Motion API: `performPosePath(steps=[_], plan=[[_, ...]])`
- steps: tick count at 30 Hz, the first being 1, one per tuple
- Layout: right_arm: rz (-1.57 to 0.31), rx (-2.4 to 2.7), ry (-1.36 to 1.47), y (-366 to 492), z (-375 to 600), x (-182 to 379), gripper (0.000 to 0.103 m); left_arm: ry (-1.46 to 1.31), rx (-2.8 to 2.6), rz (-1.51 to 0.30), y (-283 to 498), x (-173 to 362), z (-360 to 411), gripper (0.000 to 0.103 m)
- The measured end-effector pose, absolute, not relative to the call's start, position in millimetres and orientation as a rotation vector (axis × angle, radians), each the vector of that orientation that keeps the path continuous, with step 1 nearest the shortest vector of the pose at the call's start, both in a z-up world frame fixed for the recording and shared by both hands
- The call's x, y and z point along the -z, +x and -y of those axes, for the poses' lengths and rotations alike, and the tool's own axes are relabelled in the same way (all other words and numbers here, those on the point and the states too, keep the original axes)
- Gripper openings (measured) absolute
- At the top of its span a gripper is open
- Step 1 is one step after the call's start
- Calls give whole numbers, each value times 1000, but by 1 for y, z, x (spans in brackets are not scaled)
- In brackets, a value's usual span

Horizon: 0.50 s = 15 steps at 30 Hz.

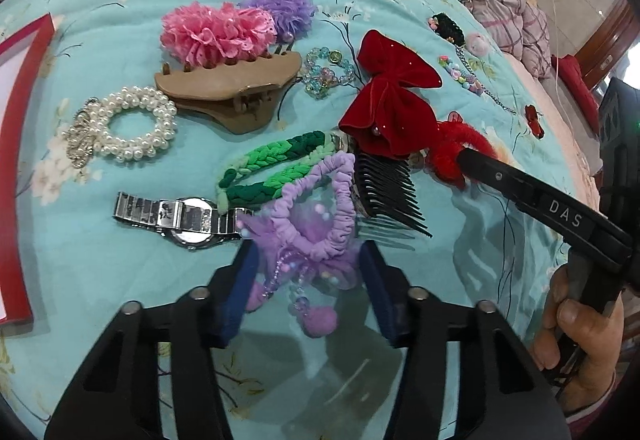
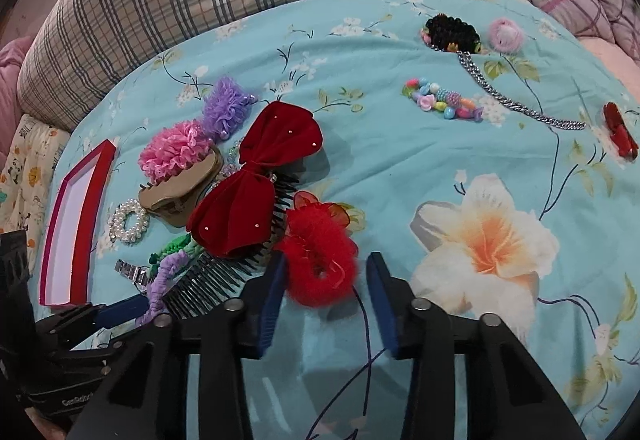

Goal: Organize jewelry
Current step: 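Grasp the purple scrunchie with the left tool while the right tool grasps the red flower scrunchie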

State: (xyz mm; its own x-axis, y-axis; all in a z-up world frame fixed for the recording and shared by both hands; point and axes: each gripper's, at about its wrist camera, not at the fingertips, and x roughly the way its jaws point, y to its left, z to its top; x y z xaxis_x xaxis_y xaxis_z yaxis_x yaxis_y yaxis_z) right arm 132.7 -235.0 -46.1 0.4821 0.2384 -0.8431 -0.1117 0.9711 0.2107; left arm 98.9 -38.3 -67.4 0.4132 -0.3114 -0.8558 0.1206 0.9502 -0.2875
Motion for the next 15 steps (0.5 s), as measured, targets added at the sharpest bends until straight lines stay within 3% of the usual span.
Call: performPosePath(steps=[5, 15], plan=[[-1038, -224, 103, 130, 231, 43, 10, -200, 291, -1108, 98, 67, 37, 31], [-985, -270, 58, 114, 217, 22, 7, -188, 297, -1038, 83, 44, 27, 29]])
